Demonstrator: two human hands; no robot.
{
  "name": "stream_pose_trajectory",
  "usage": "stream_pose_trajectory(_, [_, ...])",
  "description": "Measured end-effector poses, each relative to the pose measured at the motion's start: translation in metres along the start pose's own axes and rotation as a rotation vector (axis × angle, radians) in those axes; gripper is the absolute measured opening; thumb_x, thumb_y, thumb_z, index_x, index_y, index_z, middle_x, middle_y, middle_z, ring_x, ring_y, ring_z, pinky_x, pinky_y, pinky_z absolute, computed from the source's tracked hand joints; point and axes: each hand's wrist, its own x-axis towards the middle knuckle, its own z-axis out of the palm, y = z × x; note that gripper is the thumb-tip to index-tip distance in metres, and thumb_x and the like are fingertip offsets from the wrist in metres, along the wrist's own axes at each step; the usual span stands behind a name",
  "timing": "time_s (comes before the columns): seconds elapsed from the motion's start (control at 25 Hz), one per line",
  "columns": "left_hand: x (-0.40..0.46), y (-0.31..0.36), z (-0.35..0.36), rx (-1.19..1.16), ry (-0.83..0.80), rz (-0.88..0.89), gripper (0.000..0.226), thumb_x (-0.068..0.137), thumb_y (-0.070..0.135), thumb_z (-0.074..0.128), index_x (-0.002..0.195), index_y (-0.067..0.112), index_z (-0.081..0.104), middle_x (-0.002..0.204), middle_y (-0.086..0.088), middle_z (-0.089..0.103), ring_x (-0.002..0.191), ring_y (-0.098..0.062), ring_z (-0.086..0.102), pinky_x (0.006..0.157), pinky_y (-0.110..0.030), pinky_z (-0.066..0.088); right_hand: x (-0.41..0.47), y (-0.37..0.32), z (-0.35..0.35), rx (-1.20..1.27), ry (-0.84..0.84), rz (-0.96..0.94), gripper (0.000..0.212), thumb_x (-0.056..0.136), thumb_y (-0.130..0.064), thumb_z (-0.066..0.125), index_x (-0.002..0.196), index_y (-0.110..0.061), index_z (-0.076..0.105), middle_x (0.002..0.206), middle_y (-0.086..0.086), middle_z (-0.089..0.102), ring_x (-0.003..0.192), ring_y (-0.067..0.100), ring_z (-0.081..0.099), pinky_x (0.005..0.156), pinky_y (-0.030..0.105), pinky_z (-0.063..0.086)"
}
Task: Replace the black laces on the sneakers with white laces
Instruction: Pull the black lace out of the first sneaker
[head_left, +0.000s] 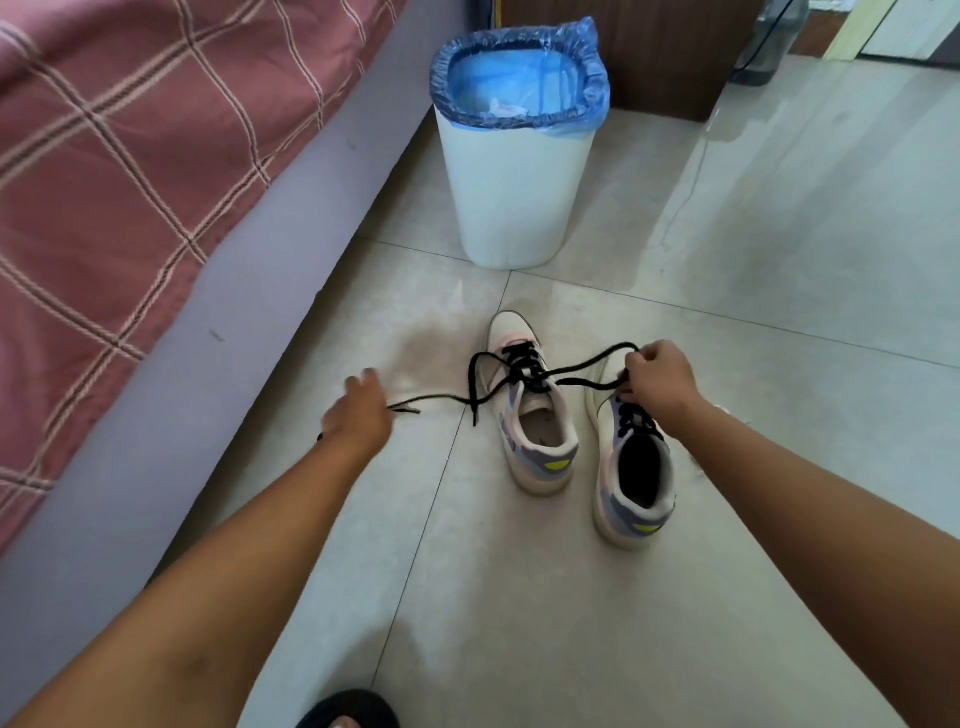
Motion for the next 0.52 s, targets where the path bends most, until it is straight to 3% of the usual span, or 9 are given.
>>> stream_pose_trajectory(0.08, [-0.015,0.041,0.005,-0.123,-0.015,0.172,0.037,0.095,0.032,0.050,0.125,0.011,0.040,0.127,-0.012,0.046,0.111,-0.035,0.054,0.086,-0.040,0.043,-0.002,-0.013,0.008,0.477,-0.110,0.176,0.012,0.094,-0.012,0.041,0.089,-0.004,0.048,0.083,0.017,0.062,0.066,0.027,0.061,0.068,0.037,0.050])
stream_pose_trajectory(0.12, [-0.025,0.065,0.006,-0.152,-0.028,0.254,0.038,0.095,0.039,0.047,0.122,0.012,0.042,0.124,-0.011,0.051,0.109,-0.033,0.055,0.083,-0.038,0.043,-0.003,-0.020,0.011,0.588,-0.149,0.212,0.012,0.096,-0.011,0.040,0.089,-0.006,0.047,0.079,0.014,0.061,0.067,0.026,0.061,0.071,0.037,0.049])
stream_pose_trajectory(0.2, [-0.039,0.105,0.011,-0.089,-0.061,0.373,0.043,0.096,0.045,0.040,0.123,0.011,0.043,0.117,-0.011,0.059,0.107,-0.032,0.058,0.076,-0.035,0.042,-0.007,-0.027,0.016,0.683,-0.194,0.207,0.012,0.097,-0.011,0.038,0.087,-0.008,0.044,0.069,0.010,0.054,0.063,0.023,0.056,0.071,0.036,0.049])
stream_pose_trajectory(0.28, [-0.040,0.124,0.017,0.043,-0.080,0.376,0.040,0.098,0.035,0.038,0.128,0.009,0.041,0.120,-0.011,0.060,0.109,-0.032,0.058,0.076,-0.033,0.042,-0.006,-0.027,0.019,0.726,-0.205,0.192,0.013,0.098,-0.009,0.038,0.085,-0.010,0.040,0.059,0.006,0.038,0.049,0.018,0.042,0.063,0.034,0.050])
stream_pose_trajectory(0.36, [-0.034,0.121,0.015,0.098,-0.123,0.297,0.037,0.098,0.018,0.034,0.133,0.013,0.045,0.126,-0.011,0.058,0.114,-0.031,0.056,0.085,-0.035,0.044,-0.002,-0.027,0.014,0.643,-0.158,0.186,0.017,0.097,-0.008,0.037,0.081,-0.014,0.037,0.057,0.003,0.030,0.040,0.014,0.031,0.052,0.030,0.046])
stream_pose_trajectory(0.44, [-0.031,0.108,0.015,0.144,-0.132,0.236,0.036,0.097,0.011,0.034,0.127,0.012,0.052,0.126,-0.010,0.058,0.115,-0.031,0.056,0.087,-0.035,0.044,0.002,-0.027,-0.002,0.449,-0.064,0.151,0.016,0.094,-0.007,0.043,0.081,-0.015,0.037,0.062,0.004,0.034,0.042,0.015,0.032,0.041,0.024,0.038])
stream_pose_trajectory(0.52, [-0.030,0.094,0.016,0.217,-0.095,0.232,0.031,0.096,0.009,0.034,0.121,0.009,0.054,0.123,-0.009,0.060,0.113,-0.031,0.057,0.085,-0.033,0.043,0.008,-0.024,-0.021,0.036,-0.001,-0.039,0.010,0.091,-0.007,0.050,0.091,-0.014,0.043,0.071,0.006,0.043,0.052,0.020,0.039,0.044,0.025,0.037])
